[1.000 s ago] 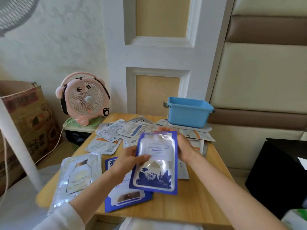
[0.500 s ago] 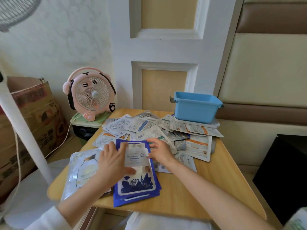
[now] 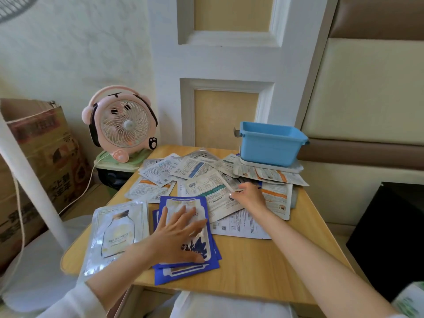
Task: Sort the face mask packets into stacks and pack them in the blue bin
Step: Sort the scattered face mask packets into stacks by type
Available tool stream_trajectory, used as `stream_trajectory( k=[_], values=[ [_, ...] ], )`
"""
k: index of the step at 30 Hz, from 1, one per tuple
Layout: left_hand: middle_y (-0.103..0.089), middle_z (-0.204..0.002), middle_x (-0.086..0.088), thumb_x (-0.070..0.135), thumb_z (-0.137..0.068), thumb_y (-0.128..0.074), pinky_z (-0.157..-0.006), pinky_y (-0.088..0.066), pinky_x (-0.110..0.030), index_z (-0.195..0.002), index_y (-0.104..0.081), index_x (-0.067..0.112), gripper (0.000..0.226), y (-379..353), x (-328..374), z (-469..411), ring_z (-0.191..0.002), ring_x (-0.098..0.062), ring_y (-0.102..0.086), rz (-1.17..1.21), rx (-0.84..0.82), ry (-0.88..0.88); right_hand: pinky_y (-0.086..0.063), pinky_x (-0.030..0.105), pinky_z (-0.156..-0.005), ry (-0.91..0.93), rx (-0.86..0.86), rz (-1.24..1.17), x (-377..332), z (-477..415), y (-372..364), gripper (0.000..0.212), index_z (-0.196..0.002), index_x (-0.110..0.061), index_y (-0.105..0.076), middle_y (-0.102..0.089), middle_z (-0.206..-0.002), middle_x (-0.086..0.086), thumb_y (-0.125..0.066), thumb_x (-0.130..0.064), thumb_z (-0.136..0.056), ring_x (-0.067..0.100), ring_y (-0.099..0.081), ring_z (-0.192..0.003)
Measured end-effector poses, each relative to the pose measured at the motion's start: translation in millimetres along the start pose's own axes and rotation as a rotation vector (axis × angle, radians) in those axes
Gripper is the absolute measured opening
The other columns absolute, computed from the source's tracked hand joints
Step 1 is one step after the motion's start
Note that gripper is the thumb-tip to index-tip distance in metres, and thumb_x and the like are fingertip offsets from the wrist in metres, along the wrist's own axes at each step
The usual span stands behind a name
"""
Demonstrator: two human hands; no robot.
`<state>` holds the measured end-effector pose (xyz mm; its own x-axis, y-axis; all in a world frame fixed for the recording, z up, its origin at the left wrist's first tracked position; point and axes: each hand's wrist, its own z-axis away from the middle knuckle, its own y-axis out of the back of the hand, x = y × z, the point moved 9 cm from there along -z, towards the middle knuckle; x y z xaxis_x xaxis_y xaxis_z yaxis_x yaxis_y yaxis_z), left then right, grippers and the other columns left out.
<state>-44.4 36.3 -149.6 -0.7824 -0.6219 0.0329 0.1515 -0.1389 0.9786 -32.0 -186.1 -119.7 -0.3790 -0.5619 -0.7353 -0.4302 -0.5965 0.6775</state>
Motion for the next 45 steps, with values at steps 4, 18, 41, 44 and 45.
stream_trajectory(
  k=[4,18,41,44,45],
  values=[
    [0.027,-0.153,-0.003,0.092,-0.042,-0.021,-0.111,0.016,-0.053,-0.146,0.01,0.04,0.121,-4.3,13.4,5.4,-0.138,-0.027,0.031,0.107,-0.134,-0.014,-0.052,0.033,-0.085,-0.055,-0.109,-0.205,8.9,-0.1,-7.6,0.037,-0.111,-0.009,-0.068,-0.068,-0.113,0.007,-0.073,-0.003,-0.075,0.02,-0.063,-0.095],
    [0.02,-0.156,-0.003,0.09,-0.043,-0.008,-0.115,-0.003,-0.054,-0.146,0.016,0.035,0.119,-5.5,15.8,10.2,-0.144,-0.029,0.015,-0.056,-0.094,0.033,-0.056,0.034,-0.08,0.106,-0.154,-1.024,19.3,14.3,46.4,0.016,-0.09,-0.004,-0.065,-0.071,-0.087,0.01,-0.052,-0.013,-0.093,0.027,-0.066,-0.085],
    [0.017,-0.157,0.002,0.098,-0.045,0.001,-0.109,0.012,-0.054,-0.147,0.006,0.036,0.12,17.0,36.2,-18.0,-0.139,-0.02,0.025,0.103,0.128,-0.126,-0.054,0.043,-0.083,0.082,-0.261,-0.314,30.1,33.1,0.3,0.057,-0.121,-0.019,-0.053,-0.062,-0.102,0.02,-0.07,0.007,-0.074,0.031,-0.062,-0.099],
    [0.021,-0.156,0.0,0.097,-0.042,0.008,-0.109,0.011,-0.062,-0.145,0.012,0.04,0.118,3.4,39.1,-26.5,-0.139,-0.026,0.027,0.048,0.074,-0.111,-0.054,0.038,-0.075,0.081,-0.295,-0.314,32.2,34.5,1.1,0.057,-0.123,-0.017,-0.052,-0.061,-0.094,0.018,-0.07,0.007,-0.074,0.03,-0.062,-0.093],
    [0.02,-0.156,-0.001,0.096,-0.041,0.012,-0.11,0.009,-0.064,-0.145,0.013,0.041,0.118,-2.1,40.5,-27.3,-0.141,-0.027,0.024,0.002,0.055,-0.109,-0.054,0.034,-0.071,0.079,-0.31,-0.322,33.1,34.9,1.4,0.057,-0.123,-0.016,-0.052,-0.06,-0.093,0.017,-0.07,0.007,-0.074,0.029,-0.062,-0.091]
  ],
)
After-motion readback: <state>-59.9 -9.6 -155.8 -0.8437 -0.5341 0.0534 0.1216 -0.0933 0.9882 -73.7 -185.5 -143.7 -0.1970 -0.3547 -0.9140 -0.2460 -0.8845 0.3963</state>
